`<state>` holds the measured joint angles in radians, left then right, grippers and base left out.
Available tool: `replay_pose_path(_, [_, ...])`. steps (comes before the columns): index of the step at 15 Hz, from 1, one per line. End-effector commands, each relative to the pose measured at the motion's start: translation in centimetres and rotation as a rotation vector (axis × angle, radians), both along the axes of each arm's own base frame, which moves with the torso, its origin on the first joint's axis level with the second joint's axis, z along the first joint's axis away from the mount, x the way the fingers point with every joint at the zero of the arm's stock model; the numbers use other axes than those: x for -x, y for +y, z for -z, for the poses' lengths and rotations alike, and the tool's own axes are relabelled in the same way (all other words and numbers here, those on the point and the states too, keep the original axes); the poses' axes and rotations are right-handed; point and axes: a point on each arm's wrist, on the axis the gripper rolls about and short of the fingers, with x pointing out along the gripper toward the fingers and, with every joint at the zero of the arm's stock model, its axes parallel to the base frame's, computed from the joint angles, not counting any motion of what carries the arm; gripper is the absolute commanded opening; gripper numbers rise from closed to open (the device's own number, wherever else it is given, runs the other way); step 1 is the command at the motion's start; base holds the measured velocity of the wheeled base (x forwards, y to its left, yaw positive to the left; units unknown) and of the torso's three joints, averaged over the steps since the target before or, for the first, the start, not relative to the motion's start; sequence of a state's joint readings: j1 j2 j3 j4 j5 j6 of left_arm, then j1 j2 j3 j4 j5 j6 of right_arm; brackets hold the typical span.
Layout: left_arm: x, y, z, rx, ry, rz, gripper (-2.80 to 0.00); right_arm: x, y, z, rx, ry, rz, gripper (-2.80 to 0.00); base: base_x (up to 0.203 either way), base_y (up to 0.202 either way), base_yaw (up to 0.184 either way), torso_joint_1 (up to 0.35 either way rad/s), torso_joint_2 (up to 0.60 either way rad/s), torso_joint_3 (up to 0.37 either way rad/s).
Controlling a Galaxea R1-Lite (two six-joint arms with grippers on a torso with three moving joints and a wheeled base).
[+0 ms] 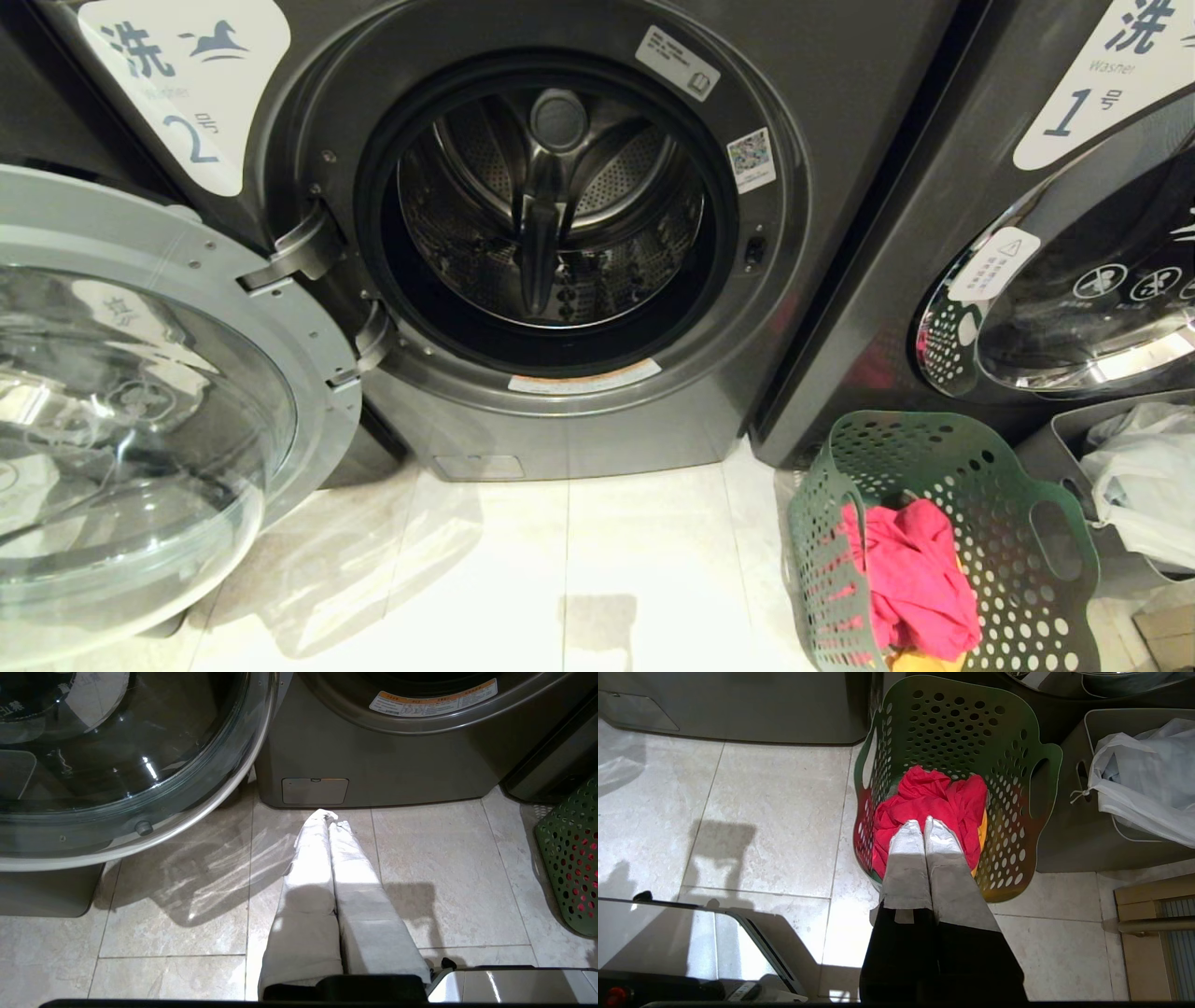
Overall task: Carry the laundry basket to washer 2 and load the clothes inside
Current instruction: Place the clothes into the washing machine
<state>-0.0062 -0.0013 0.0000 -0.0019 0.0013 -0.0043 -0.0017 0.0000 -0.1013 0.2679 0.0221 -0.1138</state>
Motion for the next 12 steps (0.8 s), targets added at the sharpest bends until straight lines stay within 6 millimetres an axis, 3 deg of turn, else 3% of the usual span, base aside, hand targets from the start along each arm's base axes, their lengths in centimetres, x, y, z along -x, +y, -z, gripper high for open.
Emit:
replay_pose_path(1, [-0.01,0.00,-0.01,0.000,0.001,0.000,-2.80,0.00,0.00,0.02,0.001,0.002,-0.001,-2.80,0.000,0.000,0.000,0.000,0.00,0.000])
replay_pose_path(10, [-0.01,0.00,-0.01,-0.001,0.000,0.000,-2.80,0.01,0.01,-0.03,0.001,0.002,-0.004,-2.80,0.000,0.000,0.000,0.000,0.00,0.000])
replay_pose_path(12, [-0.01,0.00,-0.01,0.000,0.000,0.000,-2.80,0.02,0.02,-0.02,0.000,0.001,-0.007,-2.80,0.120,0.000,-0.001,-0.002,0.00,0.002])
